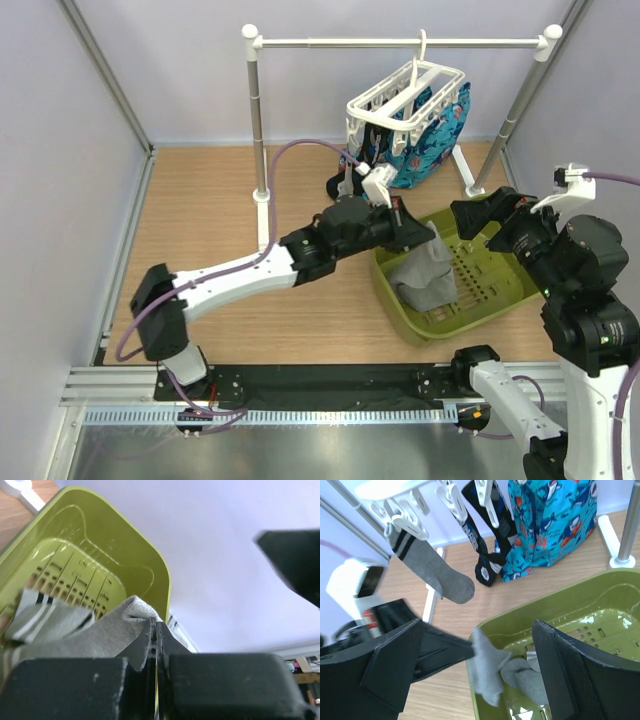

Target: Remove the socks clipped to the hanger

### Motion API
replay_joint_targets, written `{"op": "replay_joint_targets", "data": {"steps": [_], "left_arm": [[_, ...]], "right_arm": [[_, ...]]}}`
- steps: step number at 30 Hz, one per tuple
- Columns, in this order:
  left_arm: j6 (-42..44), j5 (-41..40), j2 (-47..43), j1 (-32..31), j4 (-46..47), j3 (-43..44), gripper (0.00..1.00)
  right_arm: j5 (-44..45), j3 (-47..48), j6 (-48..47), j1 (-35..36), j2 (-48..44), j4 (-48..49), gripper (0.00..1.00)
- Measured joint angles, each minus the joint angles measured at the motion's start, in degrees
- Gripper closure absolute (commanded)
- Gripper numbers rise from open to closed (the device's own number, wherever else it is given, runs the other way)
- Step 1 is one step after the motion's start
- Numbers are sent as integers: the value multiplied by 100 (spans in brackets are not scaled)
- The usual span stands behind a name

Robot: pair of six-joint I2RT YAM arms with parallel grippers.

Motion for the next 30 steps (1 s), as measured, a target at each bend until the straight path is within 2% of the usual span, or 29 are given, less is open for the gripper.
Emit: {"op": "replay_joint_targets", "data": {"steps": [4, 6, 7, 9, 10, 15, 20, 25, 28, 30], "left_arm": [[212, 101, 1029, -83, -48, 916, 49], [348, 15, 1239, -142, -310, 992, 37], [400, -66, 1222, -160, -472, 901, 26], [566, -295, 1036, -201, -715, 667, 15], [656, -407, 885, -214, -822, 546, 4], [1095, -1158, -271, -219, -1744, 378, 2], [1582, -2194, -1585, -46, -2782, 592, 3], [1906, -2371, -2369, 1010, -3036, 433, 5], [2031, -2227, -2524, 1698, -3032, 328, 7], [2138, -2024, -2472, 1945, -2986, 334, 9]], "right_arm": [[85, 160, 4, 0, -28, 26, 3], [96, 166, 2, 0, -37, 33, 2], [94, 153, 0, 0, -39, 37, 2], [66, 37, -2, 0, -83, 98, 1], [46, -37, -2, 0, -122, 131, 1], [-162, -649, -2, 0, -437, 461, 1], [-874, -2291, 210, 0, -942, 2011, 1], [-1108, -4199, 686, 105, -907, 4148, 2], [-979, -4640, 632, 474, -629, 4903, 3], [-710, -4621, 367, 1086, -188, 5407, 3]]}}
